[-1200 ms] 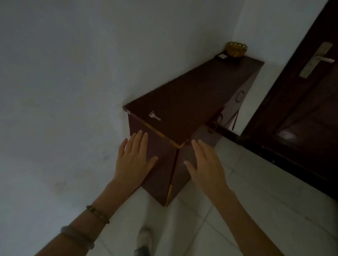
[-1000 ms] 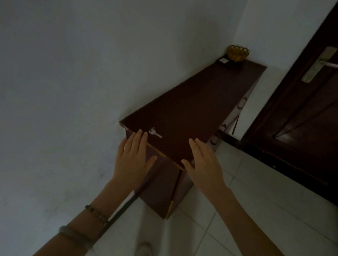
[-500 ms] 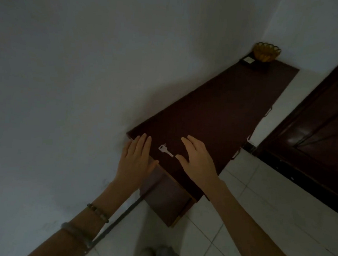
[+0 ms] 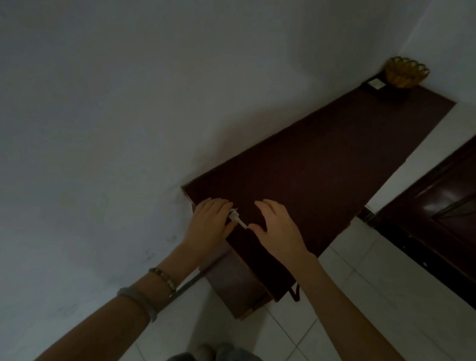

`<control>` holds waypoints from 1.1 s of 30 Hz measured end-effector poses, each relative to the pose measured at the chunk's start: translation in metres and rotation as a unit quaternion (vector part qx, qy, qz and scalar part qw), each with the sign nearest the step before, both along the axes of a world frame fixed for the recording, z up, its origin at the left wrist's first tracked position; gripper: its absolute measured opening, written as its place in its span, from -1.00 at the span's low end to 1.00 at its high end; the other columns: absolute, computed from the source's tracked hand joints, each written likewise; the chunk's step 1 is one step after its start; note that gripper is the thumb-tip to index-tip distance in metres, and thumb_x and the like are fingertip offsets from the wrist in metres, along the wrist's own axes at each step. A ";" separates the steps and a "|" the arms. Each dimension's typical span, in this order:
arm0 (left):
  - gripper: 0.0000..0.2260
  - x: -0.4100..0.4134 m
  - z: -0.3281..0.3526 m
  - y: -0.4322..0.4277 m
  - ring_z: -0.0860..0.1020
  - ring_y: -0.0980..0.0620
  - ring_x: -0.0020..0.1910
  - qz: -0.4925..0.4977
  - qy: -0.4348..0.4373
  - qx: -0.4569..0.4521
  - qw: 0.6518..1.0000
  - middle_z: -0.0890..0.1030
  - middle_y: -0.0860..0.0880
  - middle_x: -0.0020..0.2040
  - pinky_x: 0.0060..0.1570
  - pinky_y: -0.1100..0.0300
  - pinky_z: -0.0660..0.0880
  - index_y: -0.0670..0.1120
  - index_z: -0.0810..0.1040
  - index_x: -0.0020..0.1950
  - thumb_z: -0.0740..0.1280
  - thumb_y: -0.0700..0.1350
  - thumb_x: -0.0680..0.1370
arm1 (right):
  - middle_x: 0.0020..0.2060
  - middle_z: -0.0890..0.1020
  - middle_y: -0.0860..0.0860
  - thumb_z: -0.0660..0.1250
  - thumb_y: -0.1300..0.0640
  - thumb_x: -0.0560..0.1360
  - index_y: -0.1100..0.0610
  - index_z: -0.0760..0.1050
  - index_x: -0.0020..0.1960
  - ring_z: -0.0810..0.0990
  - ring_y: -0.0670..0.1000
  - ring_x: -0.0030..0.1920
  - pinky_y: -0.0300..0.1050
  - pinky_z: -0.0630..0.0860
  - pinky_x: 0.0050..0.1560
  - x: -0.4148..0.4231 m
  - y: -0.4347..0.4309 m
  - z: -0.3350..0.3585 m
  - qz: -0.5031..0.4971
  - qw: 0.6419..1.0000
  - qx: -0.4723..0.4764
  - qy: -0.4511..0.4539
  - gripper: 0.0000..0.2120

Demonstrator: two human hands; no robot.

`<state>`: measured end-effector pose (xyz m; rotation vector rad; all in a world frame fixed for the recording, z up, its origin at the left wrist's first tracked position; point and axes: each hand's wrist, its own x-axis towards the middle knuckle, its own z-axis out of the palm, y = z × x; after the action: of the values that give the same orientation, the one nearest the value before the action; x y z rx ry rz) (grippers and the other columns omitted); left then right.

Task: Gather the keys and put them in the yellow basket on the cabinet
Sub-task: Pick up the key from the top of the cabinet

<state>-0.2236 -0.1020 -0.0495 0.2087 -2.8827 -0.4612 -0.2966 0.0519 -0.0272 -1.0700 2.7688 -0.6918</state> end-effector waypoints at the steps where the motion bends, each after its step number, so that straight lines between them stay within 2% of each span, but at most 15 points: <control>1: -0.70 -0.005 0.000 0.000 0.51 -0.18 0.17 -0.003 0.012 0.004 1.000 0.57 -0.24 0.17 0.25 -0.06 0.34 -0.25 0.51 0.18 0.35 -0.14 0.50 | 0.33 0.37 0.15 0.32 0.07 0.49 0.17 0.28 0.36 0.29 0.09 0.32 -0.07 0.32 0.24 0.000 0.004 -0.001 -0.005 1.000 0.000 0.003 -0.51; 3: -0.77 -0.015 0.000 0.000 0.56 -0.21 0.07 -0.007 0.035 0.004 0.999 0.61 -0.27 0.07 0.14 -0.06 0.43 -0.29 0.56 0.07 0.38 -0.20 0.47 | 0.31 0.39 0.16 0.34 0.07 0.48 0.17 0.29 0.35 0.31 0.10 0.31 -0.06 0.34 0.23 -0.001 0.011 -0.002 -0.015 1.000 -0.004 0.010 -0.50; 6: -0.79 -0.024 -0.004 -0.003 0.51 -0.16 0.12 -0.008 0.000 -0.010 1.000 0.59 -0.21 0.12 0.16 -0.02 0.37 -0.24 0.55 0.09 0.28 -0.14 0.54 | 0.30 0.40 0.16 0.35 0.06 0.47 0.17 0.30 0.34 0.32 0.10 0.31 -0.03 0.36 0.23 0.000 0.018 -0.001 -0.026 0.999 -0.003 0.019 -0.49; 10: -0.82 -0.030 -0.009 -0.005 0.50 -0.12 0.02 -0.009 -0.012 -0.009 1.000 0.60 -0.14 0.04 0.05 0.04 0.37 -0.18 0.56 0.00 0.22 -0.11 0.57 | 0.31 0.39 0.17 0.35 0.05 0.47 0.17 0.29 0.35 0.32 0.11 0.32 0.02 0.38 0.23 0.002 0.024 0.003 -0.043 0.999 -0.003 0.025 -0.49; 14: -0.88 -0.027 0.002 -0.005 0.56 -0.01 -0.15 0.016 0.039 0.140 0.989 0.63 -0.09 -0.14 -0.13 0.11 0.48 -0.13 0.58 -0.13 0.32 -0.11 0.53 | 0.31 0.39 0.20 0.34 0.07 0.48 0.19 0.29 0.35 0.32 0.14 0.32 0.04 0.37 0.26 0.008 0.030 0.012 -0.045 0.998 -0.002 0.043 -0.49; 17: -0.89 -0.022 0.022 -0.008 0.57 0.15 -0.26 0.034 0.030 0.284 0.958 0.62 0.05 -0.27 -0.21 0.21 0.50 0.00 0.55 -0.22 0.34 -0.06 0.51 | 0.30 0.41 0.22 0.34 0.14 0.48 0.22 0.29 0.35 0.34 0.16 0.31 0.05 0.37 0.27 0.013 0.034 0.021 -0.048 0.996 -0.014 0.069 -0.51; 21: -0.90 -0.020 0.051 -0.006 0.63 0.03 -0.19 0.001 0.007 0.478 0.879 0.65 -0.07 -0.22 -0.07 0.08 0.59 -0.05 0.59 -0.21 0.36 -0.12 0.51 | 0.29 0.42 0.25 0.35 0.17 0.46 0.24 0.29 0.35 0.37 0.19 0.30 0.07 0.36 0.26 0.022 0.041 0.040 -0.065 0.993 -0.039 0.096 -0.49; 24: -0.91 -0.018 0.065 0.000 0.66 -0.04 -0.14 -0.026 0.000 0.579 0.815 0.67 -0.16 -0.15 -0.12 0.12 0.62 -0.13 0.59 -0.14 0.32 -0.19 0.53 | 0.27 0.43 0.27 0.36 0.19 0.46 0.26 0.30 0.35 0.38 0.21 0.29 0.10 0.38 0.25 0.030 0.050 0.051 -0.080 0.988 -0.047 0.121 -0.49; 28: -0.89 -0.016 0.072 0.016 0.67 -0.06 -0.13 -0.058 -0.012 0.624 0.779 0.71 -0.09 -0.19 -0.19 0.19 0.61 -0.10 0.62 -0.15 0.31 -0.19 0.53 | 0.26 0.45 0.29 0.37 0.20 0.45 0.27 0.31 0.34 0.41 0.23 0.27 0.12 0.40 0.23 0.048 0.066 0.058 -0.106 0.983 -0.046 0.144 -0.50; 33: -0.82 -0.021 0.079 0.052 0.67 -0.03 -0.12 -0.113 -0.044 0.634 0.764 0.71 -0.03 -0.21 -0.22 0.23 0.59 -0.02 0.65 -0.20 0.30 -0.19 0.53 | 0.28 0.42 0.29 0.35 0.18 0.47 0.27 0.28 0.36 0.39 0.24 0.28 0.12 0.36 0.29 0.069 0.100 0.064 -0.149 0.976 -0.038 0.152 -0.49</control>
<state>-0.2442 -0.0502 0.0292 0.0576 -2.1089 -2.3915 -0.2272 0.1515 0.0366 -0.8404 3.2360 -0.7241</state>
